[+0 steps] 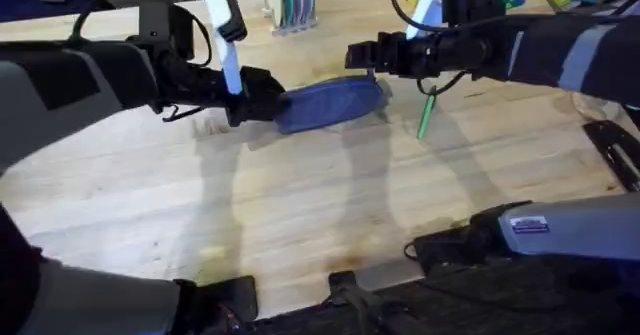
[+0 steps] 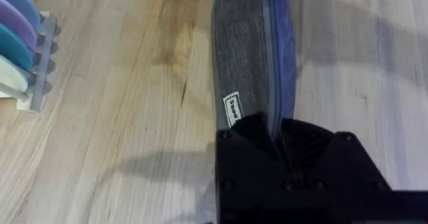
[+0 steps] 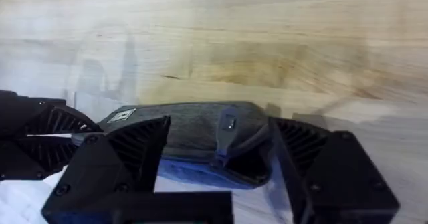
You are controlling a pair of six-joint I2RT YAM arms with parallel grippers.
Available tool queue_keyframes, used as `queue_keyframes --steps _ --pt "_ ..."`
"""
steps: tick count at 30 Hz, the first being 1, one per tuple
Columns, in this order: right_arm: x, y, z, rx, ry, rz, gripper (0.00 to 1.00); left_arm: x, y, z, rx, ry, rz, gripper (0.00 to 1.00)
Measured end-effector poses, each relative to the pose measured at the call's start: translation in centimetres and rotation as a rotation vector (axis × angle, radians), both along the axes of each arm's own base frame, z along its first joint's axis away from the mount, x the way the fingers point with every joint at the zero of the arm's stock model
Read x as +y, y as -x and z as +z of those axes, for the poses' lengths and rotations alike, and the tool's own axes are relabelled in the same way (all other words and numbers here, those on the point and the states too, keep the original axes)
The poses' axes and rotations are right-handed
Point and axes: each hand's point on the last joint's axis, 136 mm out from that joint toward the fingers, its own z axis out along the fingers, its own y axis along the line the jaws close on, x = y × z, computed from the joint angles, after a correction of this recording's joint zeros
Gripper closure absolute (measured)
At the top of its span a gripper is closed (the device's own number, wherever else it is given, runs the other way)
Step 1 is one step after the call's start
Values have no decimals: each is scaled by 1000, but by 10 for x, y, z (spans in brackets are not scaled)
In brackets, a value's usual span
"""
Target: Unzip the bag, pick up the pens from the table one at a time and place them inside, then zip the bag closed.
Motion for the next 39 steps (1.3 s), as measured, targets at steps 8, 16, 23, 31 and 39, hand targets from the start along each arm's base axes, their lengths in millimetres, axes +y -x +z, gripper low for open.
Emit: queue_keyframes --steps 8,16,23,31,39 --pt "1 4 -3 23 2 4 313 0 0 0 0 0 0 945" --pt "2 4 -4 25 0 3 960 0 0 0 0 0 0 946" --pt "2 3 -2 15 0 3 967 0 0 0 0 0 0 950" --pt "2 2 21 -44 0 1 968 1 -1 0 -3 -1 2 951" --pt "17 9 46 -115 8 38 969 2 -1 -1 -1 -7 6 951"
